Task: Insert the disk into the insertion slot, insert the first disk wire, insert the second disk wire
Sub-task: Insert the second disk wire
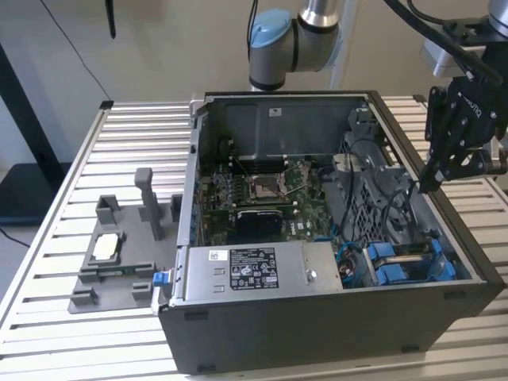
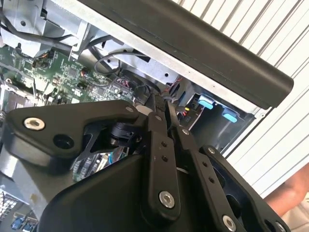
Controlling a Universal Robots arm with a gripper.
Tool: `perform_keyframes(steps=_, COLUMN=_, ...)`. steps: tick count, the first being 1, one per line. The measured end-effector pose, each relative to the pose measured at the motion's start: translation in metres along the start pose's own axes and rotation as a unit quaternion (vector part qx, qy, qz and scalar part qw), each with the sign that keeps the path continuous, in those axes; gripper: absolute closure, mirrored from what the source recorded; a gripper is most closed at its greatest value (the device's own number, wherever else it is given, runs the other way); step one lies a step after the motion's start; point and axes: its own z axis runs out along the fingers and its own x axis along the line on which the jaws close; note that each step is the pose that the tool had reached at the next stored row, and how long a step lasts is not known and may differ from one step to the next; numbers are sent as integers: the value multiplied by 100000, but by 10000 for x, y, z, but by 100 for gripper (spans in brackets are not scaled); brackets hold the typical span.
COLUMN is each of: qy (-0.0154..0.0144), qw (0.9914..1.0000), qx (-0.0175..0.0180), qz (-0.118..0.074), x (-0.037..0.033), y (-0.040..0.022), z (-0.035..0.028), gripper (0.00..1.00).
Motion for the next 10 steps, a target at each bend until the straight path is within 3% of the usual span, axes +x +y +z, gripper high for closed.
perform_keyframes(steps=6, qy=-2, qw=100000, qx=-18, qz=18, x=0, y=0, z=0, gripper=84)
perform_keyframes(steps=10, qy=5, qw=100000, qx=-21, qz=13, x=-3, y=51, z=-3, gripper=84)
